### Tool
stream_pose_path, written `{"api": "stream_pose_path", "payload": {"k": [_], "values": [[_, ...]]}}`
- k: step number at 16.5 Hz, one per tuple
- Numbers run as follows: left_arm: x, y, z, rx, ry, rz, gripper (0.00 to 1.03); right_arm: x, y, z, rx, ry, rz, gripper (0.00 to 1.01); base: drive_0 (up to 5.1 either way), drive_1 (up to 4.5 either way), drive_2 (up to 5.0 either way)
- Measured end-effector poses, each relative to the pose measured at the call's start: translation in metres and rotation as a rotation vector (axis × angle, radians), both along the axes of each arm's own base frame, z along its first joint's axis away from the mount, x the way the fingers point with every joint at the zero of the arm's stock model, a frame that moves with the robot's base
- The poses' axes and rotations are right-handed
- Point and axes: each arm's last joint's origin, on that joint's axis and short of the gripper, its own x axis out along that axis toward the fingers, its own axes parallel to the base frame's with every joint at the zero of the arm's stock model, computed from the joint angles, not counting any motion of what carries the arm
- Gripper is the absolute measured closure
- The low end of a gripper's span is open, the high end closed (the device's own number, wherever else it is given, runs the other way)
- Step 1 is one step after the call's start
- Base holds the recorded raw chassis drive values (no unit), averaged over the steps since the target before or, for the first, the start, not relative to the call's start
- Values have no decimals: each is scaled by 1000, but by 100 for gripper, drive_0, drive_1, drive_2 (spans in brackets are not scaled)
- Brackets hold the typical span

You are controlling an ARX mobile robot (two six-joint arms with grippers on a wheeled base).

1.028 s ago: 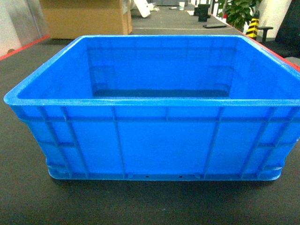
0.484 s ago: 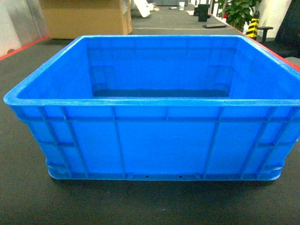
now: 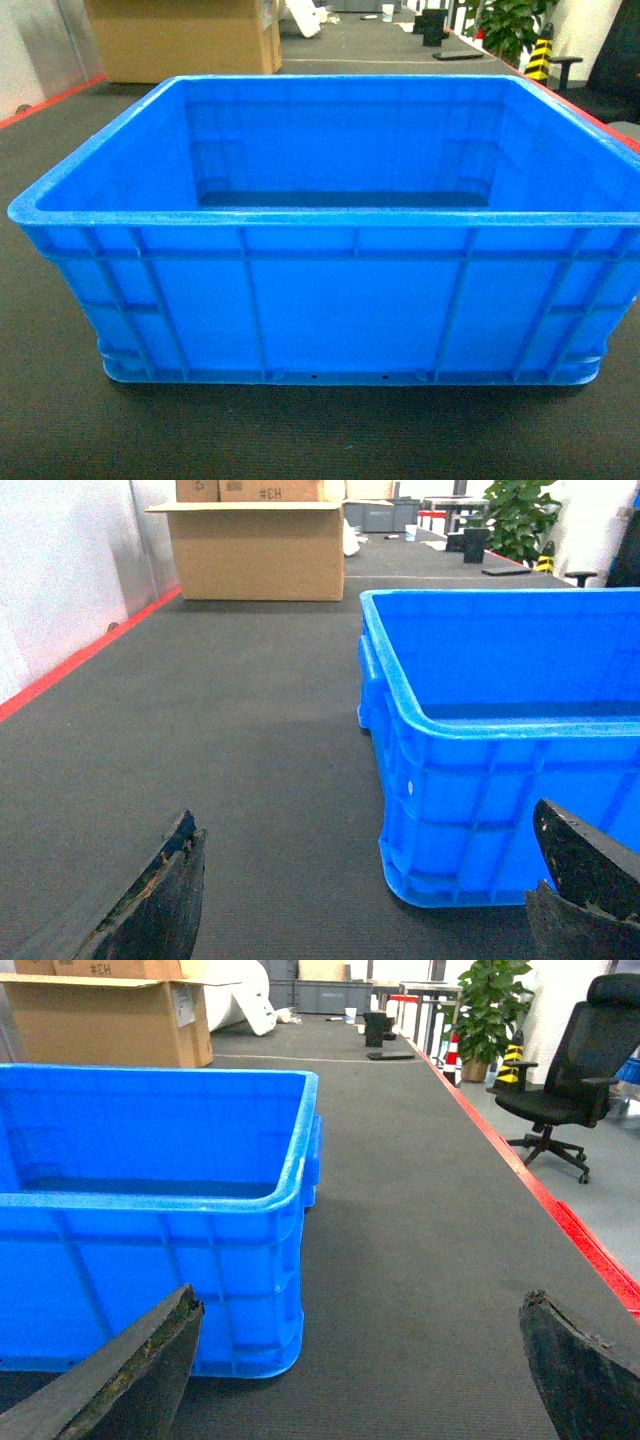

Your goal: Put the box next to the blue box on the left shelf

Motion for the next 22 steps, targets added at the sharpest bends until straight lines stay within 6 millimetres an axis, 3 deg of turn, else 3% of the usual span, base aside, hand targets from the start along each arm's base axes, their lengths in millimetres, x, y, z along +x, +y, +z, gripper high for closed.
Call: {"api": "stream_pose_path", "payload": {"k": [11, 13, 15, 16, 19, 20, 22], "values": [[0, 0, 0, 0, 0, 0, 5, 0, 0, 0, 0, 0, 0, 3, 0, 0, 0], [2, -3, -5, -14, 113, 112, 5, 0, 0, -1, 3, 20, -13, 3, 0, 0, 0], [3, 0, -4, -10, 128, 256, 5, 4, 5, -6, 4, 247, -159, 3, 0, 0, 0], [3, 1, -3, -17, 114, 272, 5, 5, 7, -5, 5, 239, -196, 3, 0, 0, 0], [17, 1, 5, -33, 112, 224, 5, 17, 9, 9, 54, 208, -166, 3, 0, 0, 0], [28, 4, 17, -49, 130, 222, 5, 26, 8, 21, 66, 198, -139, 3, 0, 0, 0], [71, 9, 62, -75, 130, 138, 5, 54, 4, 65, 76, 155, -88, 3, 0, 0, 0]]}}
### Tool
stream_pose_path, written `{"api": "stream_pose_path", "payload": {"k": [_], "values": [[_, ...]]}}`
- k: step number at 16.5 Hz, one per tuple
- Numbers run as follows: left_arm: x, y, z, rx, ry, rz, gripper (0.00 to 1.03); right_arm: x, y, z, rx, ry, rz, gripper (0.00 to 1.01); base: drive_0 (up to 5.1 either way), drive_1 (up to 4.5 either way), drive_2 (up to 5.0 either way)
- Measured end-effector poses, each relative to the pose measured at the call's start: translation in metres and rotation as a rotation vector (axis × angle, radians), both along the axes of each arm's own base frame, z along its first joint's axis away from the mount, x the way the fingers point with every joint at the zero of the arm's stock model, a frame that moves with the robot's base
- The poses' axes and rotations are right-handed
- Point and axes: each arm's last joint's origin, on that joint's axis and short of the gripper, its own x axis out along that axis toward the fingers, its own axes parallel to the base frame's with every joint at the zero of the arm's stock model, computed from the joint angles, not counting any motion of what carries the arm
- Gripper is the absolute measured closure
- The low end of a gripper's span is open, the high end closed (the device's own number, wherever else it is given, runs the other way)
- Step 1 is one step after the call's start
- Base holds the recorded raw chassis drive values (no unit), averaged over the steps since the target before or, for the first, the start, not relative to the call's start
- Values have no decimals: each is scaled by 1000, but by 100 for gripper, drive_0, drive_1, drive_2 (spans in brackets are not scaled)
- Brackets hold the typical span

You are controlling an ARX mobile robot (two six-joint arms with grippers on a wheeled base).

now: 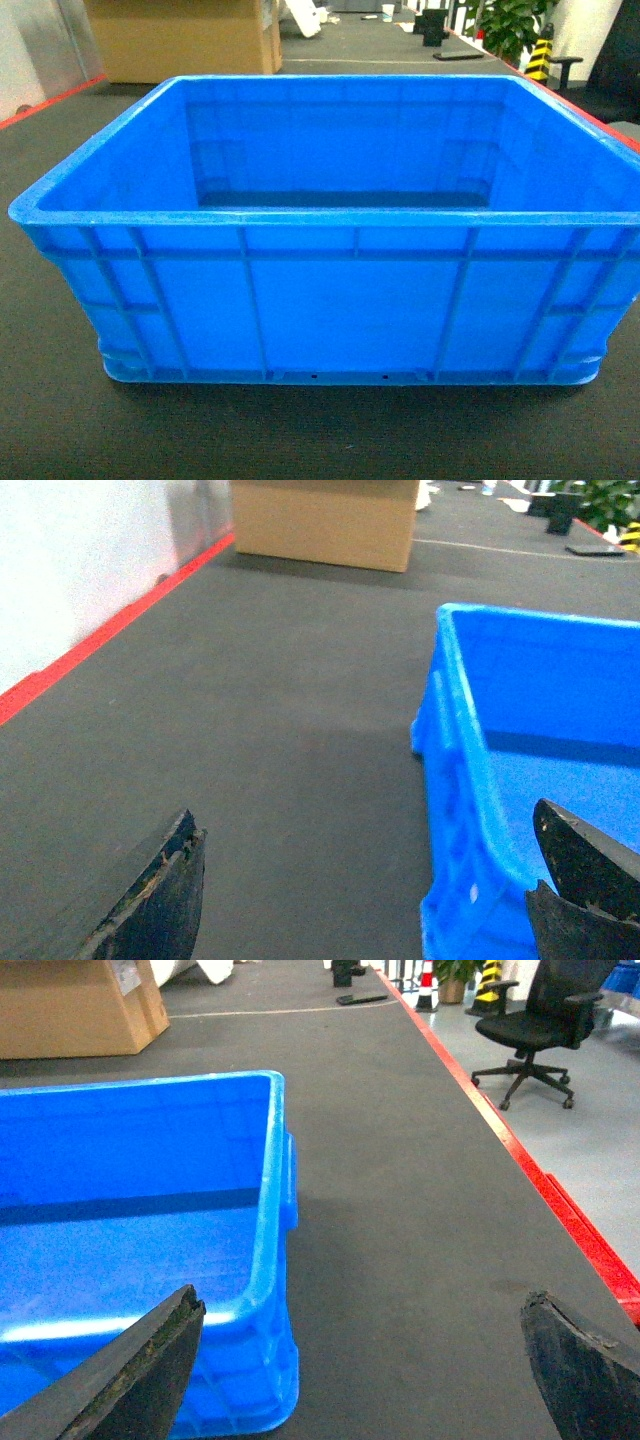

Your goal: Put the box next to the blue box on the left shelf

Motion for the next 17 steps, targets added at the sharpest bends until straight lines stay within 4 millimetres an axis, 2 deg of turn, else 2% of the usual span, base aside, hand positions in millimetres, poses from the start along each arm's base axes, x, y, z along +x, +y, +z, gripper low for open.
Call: {"api": "stream_pose_path", "payload": {"k": [1, 2, 3, 4, 5, 8, 11, 13, 14, 16, 17], "values": [[29, -1, 17, -8, 28, -42, 5, 26, -1, 22, 0, 32, 39, 3, 0, 0, 0], [47, -2, 23, -17, 57, -52, 5, 40, -1, 27, 3, 65, 55, 3, 0, 0, 0], [75, -6, 25, -38, 119, -69, 5, 63, 1, 30, 13, 124, 88, 3, 0, 0, 0], [109, -15, 26, -31, 184, -83, 5, 93, 6, 29, 16, 194, 104, 3, 0, 0, 0], [136, -27, 26, -24, 229, -108, 5, 113, 13, 29, 19, 226, 117, 3, 0, 0, 0], [184, -52, 16, -4, 351, -141, 5, 159, 29, 23, 14, 299, 145, 3, 0, 0, 0], [205, -61, -1, 27, 434, -124, 5, 186, 34, -4, -2, 387, 118, 3, 0, 0, 0], [218, -64, -15, 37, 486, -103, 5, 198, 37, -34, -8, 479, 98, 3, 0, 0, 0], [221, -65, -21, 31, 511, -101, 5, 199, 37, -39, -2, 495, 90, 3, 0, 0, 0], [221, -68, -29, 22, 557, -94, 5, 201, 40, -37, 8, 483, 87, 3, 0, 0, 0], [220, -72, -28, 23, 567, -91, 8, 200, 41, -37, 7, 490, 90, 11, 0, 0, 0]]}}
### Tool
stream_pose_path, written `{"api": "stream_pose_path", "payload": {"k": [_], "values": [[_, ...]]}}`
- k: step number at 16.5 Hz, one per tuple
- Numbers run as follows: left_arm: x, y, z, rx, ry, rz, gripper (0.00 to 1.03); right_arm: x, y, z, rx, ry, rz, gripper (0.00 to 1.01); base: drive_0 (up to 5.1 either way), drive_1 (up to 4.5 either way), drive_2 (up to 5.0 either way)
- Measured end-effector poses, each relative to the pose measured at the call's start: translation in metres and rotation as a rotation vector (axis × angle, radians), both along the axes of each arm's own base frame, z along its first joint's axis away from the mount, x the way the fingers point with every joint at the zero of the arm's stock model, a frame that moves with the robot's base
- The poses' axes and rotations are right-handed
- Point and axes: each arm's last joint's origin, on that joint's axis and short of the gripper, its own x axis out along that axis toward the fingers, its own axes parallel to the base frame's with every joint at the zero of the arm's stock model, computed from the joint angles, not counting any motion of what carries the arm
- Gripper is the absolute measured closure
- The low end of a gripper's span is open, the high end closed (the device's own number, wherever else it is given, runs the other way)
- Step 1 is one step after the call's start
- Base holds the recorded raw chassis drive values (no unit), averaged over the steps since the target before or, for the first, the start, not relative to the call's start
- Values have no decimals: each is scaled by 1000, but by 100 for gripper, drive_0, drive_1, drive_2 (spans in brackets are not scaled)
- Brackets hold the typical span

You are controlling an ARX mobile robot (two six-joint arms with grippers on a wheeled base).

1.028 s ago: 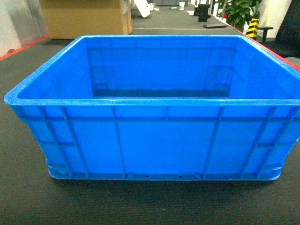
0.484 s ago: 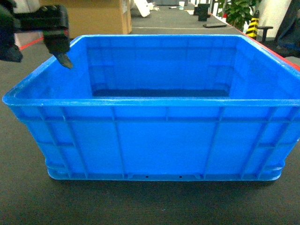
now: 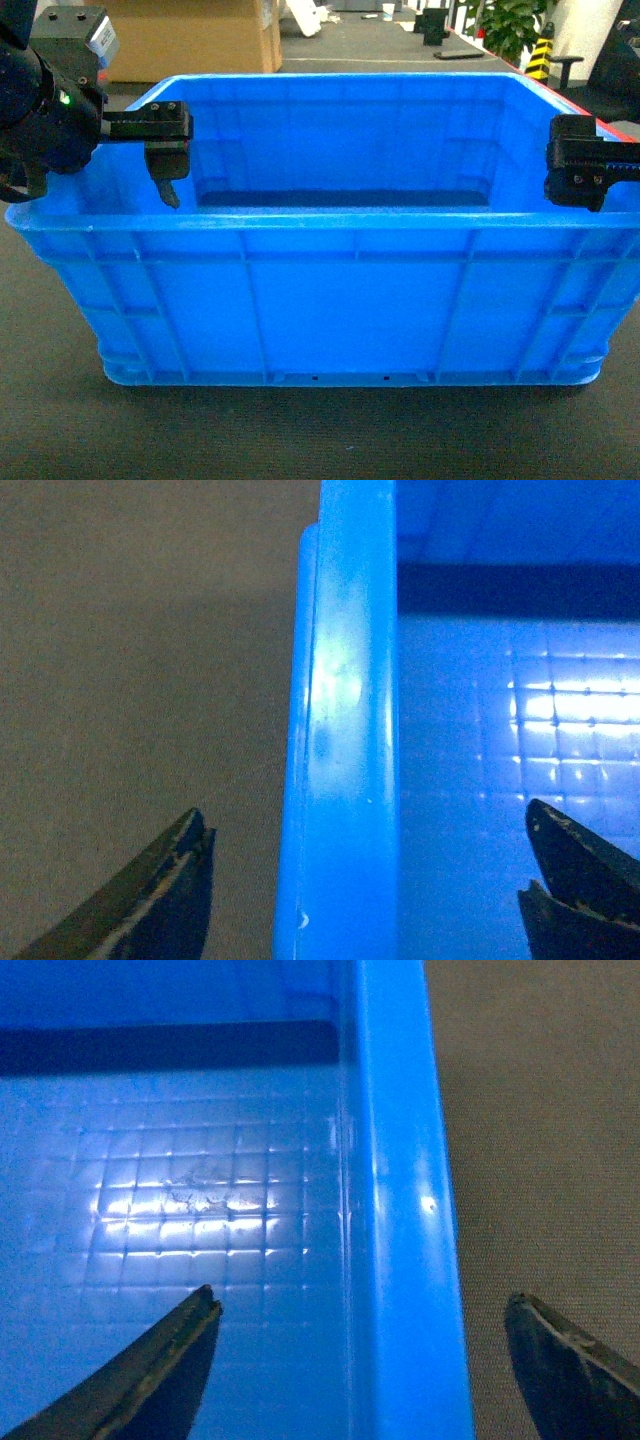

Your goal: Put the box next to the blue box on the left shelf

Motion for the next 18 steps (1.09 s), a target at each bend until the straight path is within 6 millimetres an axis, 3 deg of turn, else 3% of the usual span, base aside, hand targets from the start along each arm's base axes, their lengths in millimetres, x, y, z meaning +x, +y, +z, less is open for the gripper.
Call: {"api": "stream_pose_path", "payload": {"k": [6, 8, 10, 12, 14, 15, 16, 17, 18], "values": [[-7, 2, 6, -30, 114, 49, 66, -5, -1, 3, -7, 36, -1, 70, 0, 0, 0], [-11, 3, 8, -32, 116, 49, 80, -7, -1, 7, -7, 21, -10, 89, 0, 0, 0], [-21, 3, 8, -21, 86, 48, 83, -18, -1, 11, -2, 6, 0, 91, 0, 0, 0], [-42, -1, 10, 24, -7, 31, 83, -38, -2, 16, 1, -39, -8, 91, 0, 0, 0], [-70, -4, 27, 26, -169, 23, 83, -63, -1, 35, -8, -161, -22, 91, 0, 0, 0], [-108, -4, 52, 19, -336, 36, 83, -96, 0, 56, -15, -290, -36, 91, 0, 0, 0], [-159, -3, 51, 22, -364, 45, 83, -142, -1, 55, -22, -320, -27, 91, 0, 0, 0], [-193, -3, 33, 53, -315, 25, 83, -174, -2, 35, -24, -241, -16, 91, 0, 0, 0], [-208, -2, 45, 55, -416, 14, 83, -191, -2, 43, -3, -299, -36, 91, 0, 0, 0]]}}
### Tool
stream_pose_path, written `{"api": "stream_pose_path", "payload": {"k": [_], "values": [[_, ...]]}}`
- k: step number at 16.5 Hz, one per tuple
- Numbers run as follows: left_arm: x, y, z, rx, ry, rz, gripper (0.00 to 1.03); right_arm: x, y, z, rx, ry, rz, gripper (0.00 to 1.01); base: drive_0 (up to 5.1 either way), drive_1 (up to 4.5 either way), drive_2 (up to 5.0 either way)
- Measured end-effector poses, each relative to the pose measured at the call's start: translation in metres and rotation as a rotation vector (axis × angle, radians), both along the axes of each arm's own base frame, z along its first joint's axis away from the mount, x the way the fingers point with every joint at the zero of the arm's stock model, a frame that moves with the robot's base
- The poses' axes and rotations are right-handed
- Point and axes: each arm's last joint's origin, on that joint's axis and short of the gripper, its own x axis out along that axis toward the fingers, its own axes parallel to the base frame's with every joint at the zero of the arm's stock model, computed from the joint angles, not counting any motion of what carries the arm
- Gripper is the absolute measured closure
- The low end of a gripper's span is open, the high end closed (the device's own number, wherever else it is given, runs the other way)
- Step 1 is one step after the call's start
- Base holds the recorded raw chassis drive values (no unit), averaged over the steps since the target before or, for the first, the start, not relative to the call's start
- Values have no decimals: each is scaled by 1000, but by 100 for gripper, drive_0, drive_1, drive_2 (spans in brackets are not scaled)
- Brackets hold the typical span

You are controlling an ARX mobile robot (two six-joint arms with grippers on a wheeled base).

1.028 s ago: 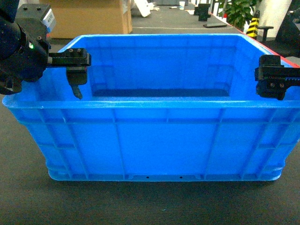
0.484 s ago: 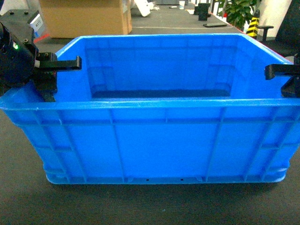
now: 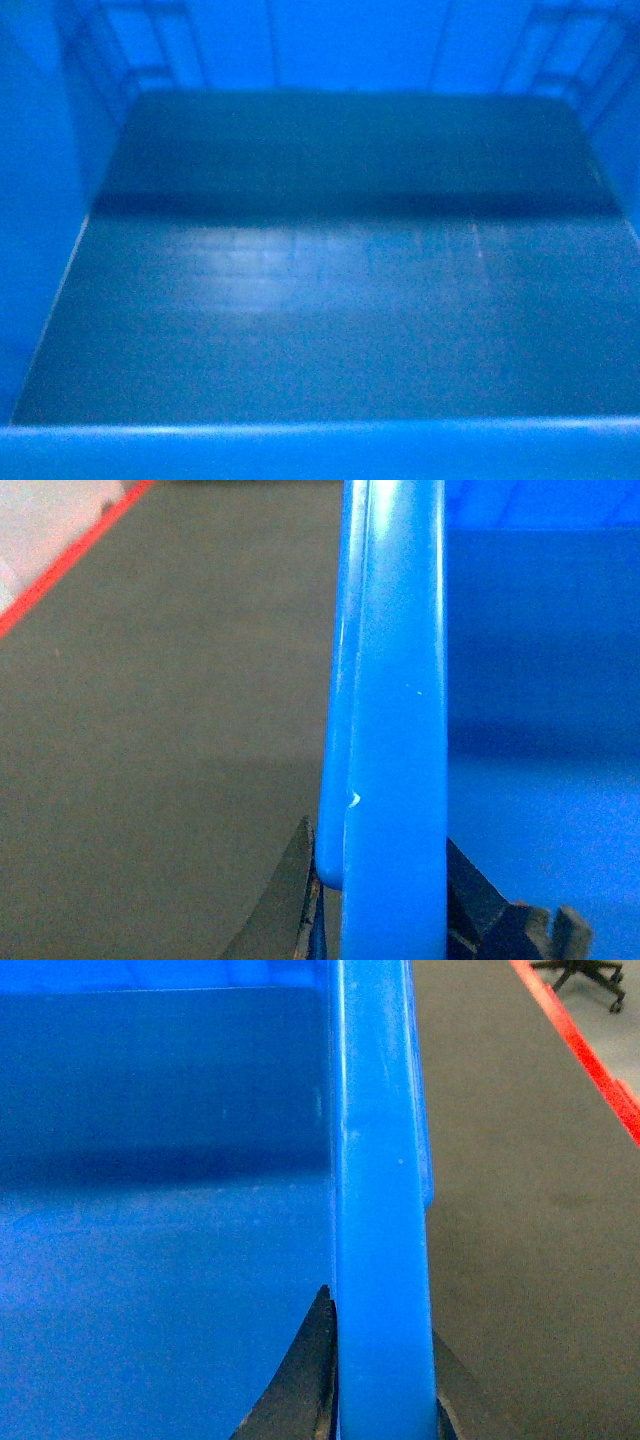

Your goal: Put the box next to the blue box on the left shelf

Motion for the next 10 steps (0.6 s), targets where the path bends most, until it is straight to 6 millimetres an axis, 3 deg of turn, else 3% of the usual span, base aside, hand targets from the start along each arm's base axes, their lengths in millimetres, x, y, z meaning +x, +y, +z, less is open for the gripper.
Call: {"api": "stream_pose_path", "payload": {"k": [3, 10], "values": [[-10, 2, 17, -12, -110, -11, 84, -13, 0, 11, 9, -72, -11, 91, 0, 0, 0], [-9, 0, 9, 16, -61, -13, 84, -12, 2, 2, 9, -23, -9, 91, 0, 0, 0]]}}
